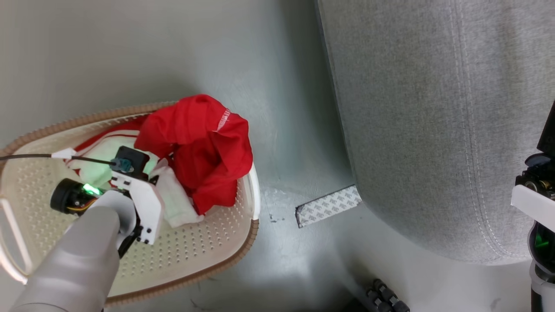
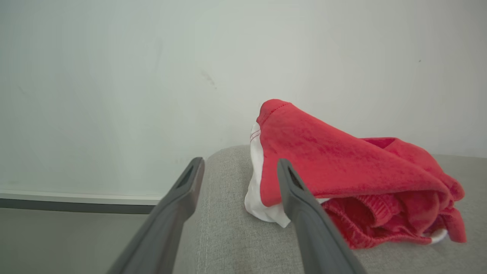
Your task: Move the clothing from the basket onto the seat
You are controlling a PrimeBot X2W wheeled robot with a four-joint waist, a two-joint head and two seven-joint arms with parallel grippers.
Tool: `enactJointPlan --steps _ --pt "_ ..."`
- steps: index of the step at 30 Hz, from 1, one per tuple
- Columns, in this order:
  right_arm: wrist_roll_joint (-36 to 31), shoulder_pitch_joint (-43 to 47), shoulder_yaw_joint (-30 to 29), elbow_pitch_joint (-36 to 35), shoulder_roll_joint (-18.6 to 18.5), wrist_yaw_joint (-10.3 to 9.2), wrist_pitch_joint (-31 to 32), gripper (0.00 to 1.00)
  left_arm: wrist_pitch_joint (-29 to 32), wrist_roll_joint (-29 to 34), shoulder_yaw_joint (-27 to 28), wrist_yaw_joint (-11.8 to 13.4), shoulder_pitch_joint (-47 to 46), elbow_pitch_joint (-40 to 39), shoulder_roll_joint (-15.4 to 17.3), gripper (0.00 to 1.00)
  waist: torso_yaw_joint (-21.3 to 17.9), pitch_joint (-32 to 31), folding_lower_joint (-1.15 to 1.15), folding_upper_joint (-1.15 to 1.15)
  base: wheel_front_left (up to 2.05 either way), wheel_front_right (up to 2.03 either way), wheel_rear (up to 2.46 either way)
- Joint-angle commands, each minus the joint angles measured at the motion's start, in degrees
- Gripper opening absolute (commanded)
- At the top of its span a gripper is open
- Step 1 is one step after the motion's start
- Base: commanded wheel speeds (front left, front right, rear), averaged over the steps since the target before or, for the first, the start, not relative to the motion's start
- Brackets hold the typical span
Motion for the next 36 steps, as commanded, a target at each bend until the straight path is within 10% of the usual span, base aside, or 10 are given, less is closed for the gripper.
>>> enactJointPlan --steps 1,26,36 --pt "-0.77 -0.41 -0.06 0.26 0.24 0.03 -0.01 1.00 -0.16 -1.04 -0.53 0.08 0.31 -0.27 0.55 0.00 0.45 -0.95 0.00 0.00 0.00 0.00 0.00" --pt "-3.91 3.90 -0.37 8.36 -1.10 0.03 0.00 1.00 -11.83 -19.07 -10.47 0.07 13.61 -4.77 -6.05 0.00 11.61 -32.74 0.00 0.00 0.00 0.00 0.00" --pt "-1.70 8.72 0.68 12.45 -3.88 0.03 0.00 1.00 -12.19 -16.35 -5.92 0.09 18.28 -14.40 -4.82 0.00 17.35 -44.58 0.00 0.00 0.00 0.00 0.00"
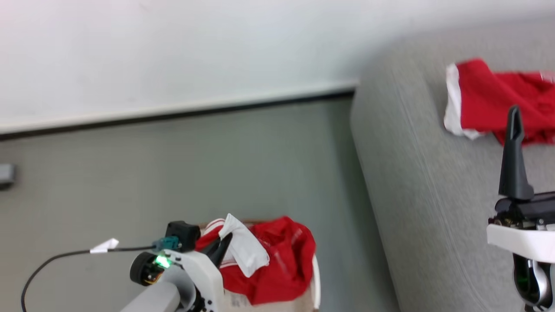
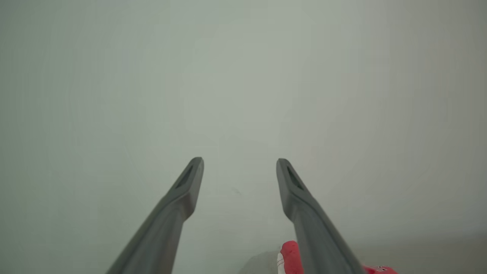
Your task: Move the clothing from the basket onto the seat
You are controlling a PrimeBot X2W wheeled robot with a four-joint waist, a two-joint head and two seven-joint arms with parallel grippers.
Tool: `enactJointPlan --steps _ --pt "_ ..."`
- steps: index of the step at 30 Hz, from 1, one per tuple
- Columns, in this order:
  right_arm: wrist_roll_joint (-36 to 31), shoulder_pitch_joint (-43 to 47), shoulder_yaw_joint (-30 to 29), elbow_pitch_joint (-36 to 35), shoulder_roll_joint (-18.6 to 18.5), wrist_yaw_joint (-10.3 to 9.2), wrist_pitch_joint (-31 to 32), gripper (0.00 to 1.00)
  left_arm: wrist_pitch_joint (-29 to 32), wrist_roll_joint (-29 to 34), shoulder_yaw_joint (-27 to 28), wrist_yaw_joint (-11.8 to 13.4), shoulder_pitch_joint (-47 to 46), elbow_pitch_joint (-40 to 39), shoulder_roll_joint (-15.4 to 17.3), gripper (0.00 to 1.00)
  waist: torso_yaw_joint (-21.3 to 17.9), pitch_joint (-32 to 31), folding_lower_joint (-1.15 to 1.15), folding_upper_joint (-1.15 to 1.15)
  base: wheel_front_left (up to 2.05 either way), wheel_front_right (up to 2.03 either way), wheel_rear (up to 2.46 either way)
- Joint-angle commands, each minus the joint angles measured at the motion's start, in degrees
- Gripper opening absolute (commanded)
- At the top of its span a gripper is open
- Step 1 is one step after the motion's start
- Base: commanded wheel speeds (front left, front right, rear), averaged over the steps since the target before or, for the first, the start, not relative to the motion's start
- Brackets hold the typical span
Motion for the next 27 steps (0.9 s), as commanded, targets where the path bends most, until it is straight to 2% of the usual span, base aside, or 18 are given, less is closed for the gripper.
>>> enactJointPlan --steps 1,17,27 --pt "0.45 1.20 0.37 0.67 -0.51 0.03 0.01 1.00 0.00 1.68 1.14 0.12 1.69 -1.49 0.32 0.00 4.39 -5.56 0.02 0.00 0.00 0.00 0.00" --pt "3.11 6.92 2.04 4.82 -1.60 0.03 0.01 1.00 -0.03 11.63 11.85 2.11 5.59 -20.41 1.92 0.00 8.59 -15.79 0.02 0.00 0.00 0.00 0.00" --pt "4.76 8.76 4.30 6.87 -1.45 0.03 0.01 1.00 0.95 12.47 14.33 4.02 2.74 -31.03 4.42 0.00 9.31 -18.04 0.02 0.00 0.00 0.00 0.00"
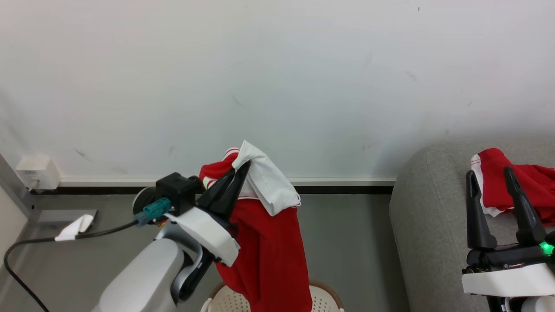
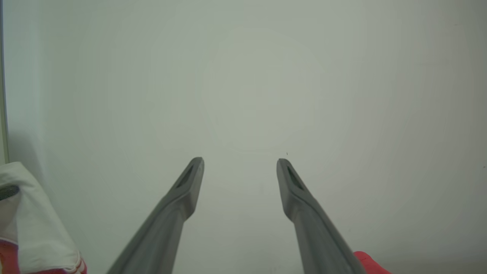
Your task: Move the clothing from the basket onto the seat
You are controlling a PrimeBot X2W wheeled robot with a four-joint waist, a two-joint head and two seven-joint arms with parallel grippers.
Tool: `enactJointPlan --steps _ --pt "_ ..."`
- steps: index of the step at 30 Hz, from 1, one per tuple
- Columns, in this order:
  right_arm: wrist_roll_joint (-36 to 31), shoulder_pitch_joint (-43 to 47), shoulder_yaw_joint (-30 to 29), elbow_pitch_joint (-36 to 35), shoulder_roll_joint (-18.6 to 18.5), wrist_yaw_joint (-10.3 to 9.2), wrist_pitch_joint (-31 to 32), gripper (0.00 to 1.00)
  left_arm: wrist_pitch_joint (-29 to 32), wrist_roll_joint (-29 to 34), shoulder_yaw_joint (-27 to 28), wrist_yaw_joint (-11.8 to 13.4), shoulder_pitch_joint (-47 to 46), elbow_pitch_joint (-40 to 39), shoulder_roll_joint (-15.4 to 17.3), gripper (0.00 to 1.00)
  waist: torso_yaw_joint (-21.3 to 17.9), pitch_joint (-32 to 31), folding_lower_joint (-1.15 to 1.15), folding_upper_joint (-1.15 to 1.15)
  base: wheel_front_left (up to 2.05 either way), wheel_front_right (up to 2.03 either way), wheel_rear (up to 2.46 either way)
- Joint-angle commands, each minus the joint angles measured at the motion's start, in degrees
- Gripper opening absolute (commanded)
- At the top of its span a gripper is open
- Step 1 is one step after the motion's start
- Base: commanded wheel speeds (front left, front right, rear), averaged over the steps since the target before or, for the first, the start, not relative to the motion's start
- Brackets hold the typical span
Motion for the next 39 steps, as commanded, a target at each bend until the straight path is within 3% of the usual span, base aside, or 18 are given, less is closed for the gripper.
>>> enactJointPlan --steps 1,11,18,27,39 --pt "0.68 0.63 0.18 0.26 -0.37 0.03 0.01 1.00 0.29 0.12 0.24 0.20 -0.52 -0.94 0.41 0.00 0.04 -0.09 0.01 -0.01 0.00 0.00 0.00" --pt "1.25 0.65 3.05 1.40 -1.13 0.03 0.01 1.00 2.49 -0.74 1.29 2.94 0.12 -8.37 1.63 0.00 -0.07 -0.15 0.01 -0.01 0.00 0.00 0.00" --pt "2.28 0.11 6.64 2.52 -2.15 0.03 0.01 1.00 2.84 -0.91 1.35 3.51 -0.45 -10.20 1.76 0.00 0.21 -0.06 0.01 -0.01 0.00 0.00 0.00" --pt "6.65 -3.21 20.27 9.02 -2.67 0.03 0.01 1.00 3.52 -0.07 0.41 3.14 -3.43 -11.35 0.66 0.00 2.10 0.11 0.01 -0.01 0.00 0.00 0.00" --pt "16.38 -16.00 36.64 25.73 -4.80 0.03 0.01 1.00 5.02 1.00 -2.71 1.89 -7.32 -13.96 -1.93 0.00 6.94 0.48 0.01 -0.01 0.00 0.00 0.00"
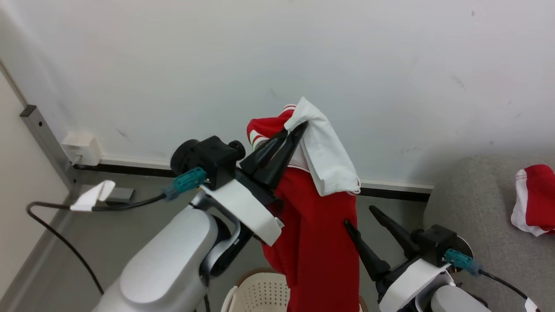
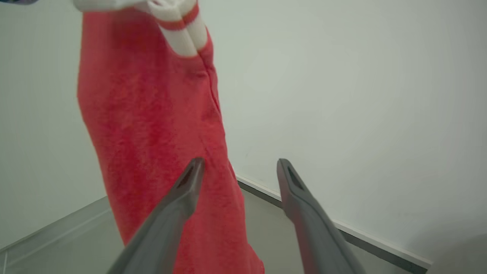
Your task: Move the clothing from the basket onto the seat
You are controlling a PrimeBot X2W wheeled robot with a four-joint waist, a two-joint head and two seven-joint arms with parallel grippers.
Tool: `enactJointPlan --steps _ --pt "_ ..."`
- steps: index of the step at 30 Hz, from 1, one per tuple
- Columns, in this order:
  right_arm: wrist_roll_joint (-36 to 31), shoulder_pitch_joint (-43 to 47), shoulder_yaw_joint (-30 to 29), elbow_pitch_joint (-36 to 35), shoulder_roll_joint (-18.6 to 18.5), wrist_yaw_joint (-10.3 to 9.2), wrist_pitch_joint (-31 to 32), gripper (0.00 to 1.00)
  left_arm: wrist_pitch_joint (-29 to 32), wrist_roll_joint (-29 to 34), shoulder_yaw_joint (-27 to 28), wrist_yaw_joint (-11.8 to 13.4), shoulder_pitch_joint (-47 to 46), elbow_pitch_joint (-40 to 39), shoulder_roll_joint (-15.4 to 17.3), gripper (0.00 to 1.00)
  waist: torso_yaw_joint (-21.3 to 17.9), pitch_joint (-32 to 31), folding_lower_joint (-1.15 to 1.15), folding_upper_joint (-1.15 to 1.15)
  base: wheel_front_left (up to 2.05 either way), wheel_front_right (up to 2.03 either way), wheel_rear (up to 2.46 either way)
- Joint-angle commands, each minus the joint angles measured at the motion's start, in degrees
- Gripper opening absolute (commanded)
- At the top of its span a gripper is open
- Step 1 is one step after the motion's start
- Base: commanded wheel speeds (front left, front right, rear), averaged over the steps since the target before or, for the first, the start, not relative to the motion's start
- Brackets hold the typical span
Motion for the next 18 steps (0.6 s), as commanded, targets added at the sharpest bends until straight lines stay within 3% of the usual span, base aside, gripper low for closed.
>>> enactJointPlan --steps 1,6,18 --pt "1.93 -1.47 2.09 1.81 -0.67 0.03 -0.01 1.00 0.25 0.67 -0.43 -0.18 -0.52 -0.58 -0.24 0.00 1.06 0.07 0.00 0.00 0.00 0.00 0.00" --pt "9.49 -6.07 12.43 8.12 -2.56 0.03 0.07 1.00 1.42 0.88 -2.40 -0.79 -1.16 -2.05 -1.40 0.00 3.26 -0.06 0.00 0.00 0.00 0.00 0.00" --pt "25.20 -10.63 28.85 17.45 0.94 0.03 -0.03 1.00 3.31 0.47 -5.63 -1.82 -2.07 -5.56 -3.43 0.00 8.14 -0.30 0.00 0.00 0.00 0.00 0.00"
